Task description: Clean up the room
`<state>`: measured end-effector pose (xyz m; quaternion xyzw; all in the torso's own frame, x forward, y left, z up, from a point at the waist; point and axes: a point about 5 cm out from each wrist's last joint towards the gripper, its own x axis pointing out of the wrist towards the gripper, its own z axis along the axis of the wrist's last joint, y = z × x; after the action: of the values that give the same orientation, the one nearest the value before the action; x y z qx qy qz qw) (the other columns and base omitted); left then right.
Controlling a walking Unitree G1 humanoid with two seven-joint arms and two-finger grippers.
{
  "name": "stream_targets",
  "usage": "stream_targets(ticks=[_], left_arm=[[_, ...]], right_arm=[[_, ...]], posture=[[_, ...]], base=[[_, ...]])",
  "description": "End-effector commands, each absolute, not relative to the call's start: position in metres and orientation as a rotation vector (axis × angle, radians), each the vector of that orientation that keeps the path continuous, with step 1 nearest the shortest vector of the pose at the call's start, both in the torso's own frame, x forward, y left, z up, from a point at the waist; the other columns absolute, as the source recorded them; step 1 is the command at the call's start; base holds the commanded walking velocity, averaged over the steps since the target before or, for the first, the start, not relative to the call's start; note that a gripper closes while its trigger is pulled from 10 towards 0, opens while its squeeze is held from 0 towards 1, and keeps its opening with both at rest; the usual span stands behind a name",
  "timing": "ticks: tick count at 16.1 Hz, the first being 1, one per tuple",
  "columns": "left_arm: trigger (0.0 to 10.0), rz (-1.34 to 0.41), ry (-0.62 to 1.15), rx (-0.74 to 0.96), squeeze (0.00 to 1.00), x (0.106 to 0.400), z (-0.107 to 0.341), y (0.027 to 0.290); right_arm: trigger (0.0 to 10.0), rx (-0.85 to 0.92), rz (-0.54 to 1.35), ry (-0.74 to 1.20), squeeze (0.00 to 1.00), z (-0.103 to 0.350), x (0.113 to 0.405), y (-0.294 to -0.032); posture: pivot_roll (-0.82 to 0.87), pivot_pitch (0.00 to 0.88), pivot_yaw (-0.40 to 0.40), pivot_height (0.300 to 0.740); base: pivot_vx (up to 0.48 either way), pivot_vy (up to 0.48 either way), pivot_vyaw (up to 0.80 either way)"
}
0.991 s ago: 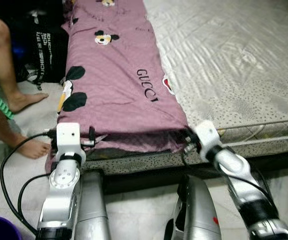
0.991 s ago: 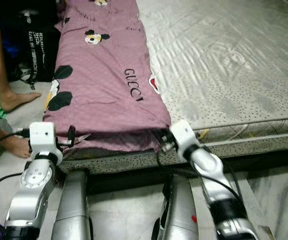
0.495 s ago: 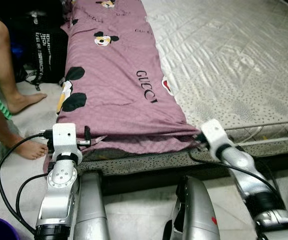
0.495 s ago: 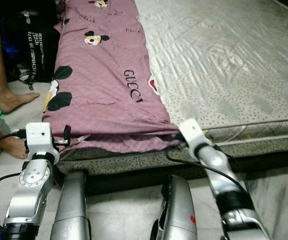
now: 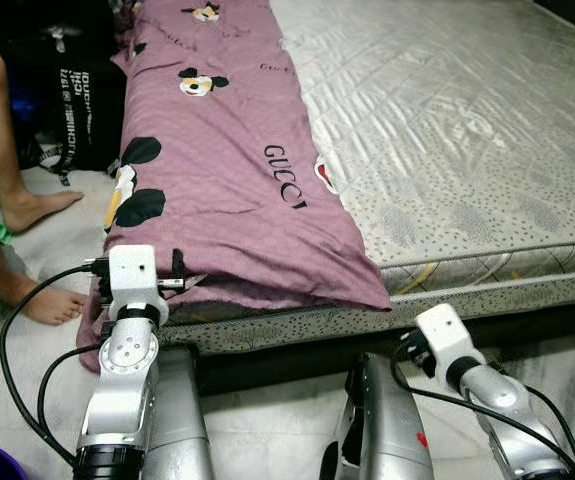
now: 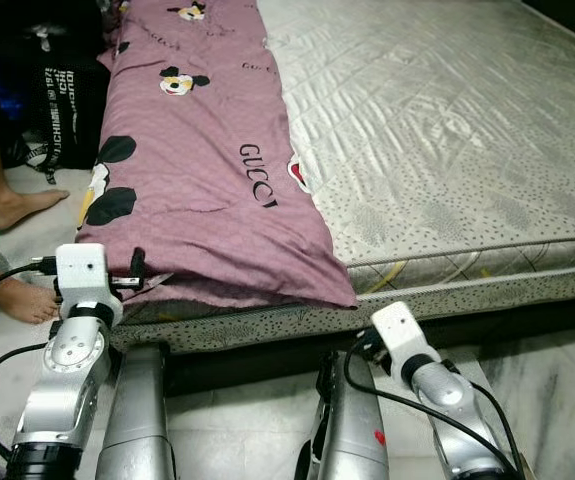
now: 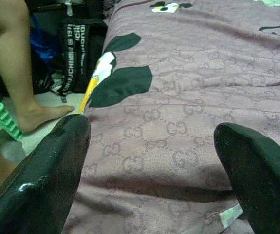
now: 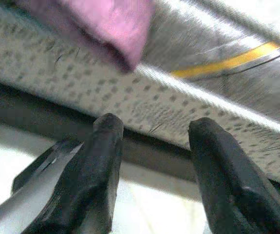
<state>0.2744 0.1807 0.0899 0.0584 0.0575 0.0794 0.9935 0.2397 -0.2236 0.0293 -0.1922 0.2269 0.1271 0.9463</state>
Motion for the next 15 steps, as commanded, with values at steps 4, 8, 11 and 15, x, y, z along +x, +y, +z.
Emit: stream_targets(ticks=[4, 8, 11, 15], left_arm=[[10.0, 0.156, 0.107, 0.115, 0.0, 0.278, 0.09, 0.178], [10.0, 0.152, 0.098, 0.104, 0.0, 0.278, 0.092, 0.174], [10.0, 0.087, 0.16, 0.059, 0.0, 0.274, 0.083, 0.169], [10.0, 0.094, 0.211, 0.065, 0.0, 0.272, 0.075, 0.172]], right_arm=[[10.0, -0.238, 0.098, 0.033, 1.0, 0.108, 0.282, -0.214], [10.0, -0.144, 0.266, 0.017, 1.0, 0.125, 0.31, -0.155], [10.0, -0.12, 0.462, 0.313, 1.0, 0.081, 0.302, -0.128], [10.0, -0.077, 0.542, 0.516, 1.0, 0.054, 0.287, -0.134]], posture=[[0.1, 0.0, -0.059, 0.49], [0.11, 0.0, -0.062, 0.49], [0.13, 0.0, -0.068, 0.49], [0.13, 0.0, -0.071, 0.49]], base=[[0.0, 0.0, 0.0], [0.0, 0.0, 0.0], [0.0, 0.0, 0.0], [0.0, 0.0, 0.0]])
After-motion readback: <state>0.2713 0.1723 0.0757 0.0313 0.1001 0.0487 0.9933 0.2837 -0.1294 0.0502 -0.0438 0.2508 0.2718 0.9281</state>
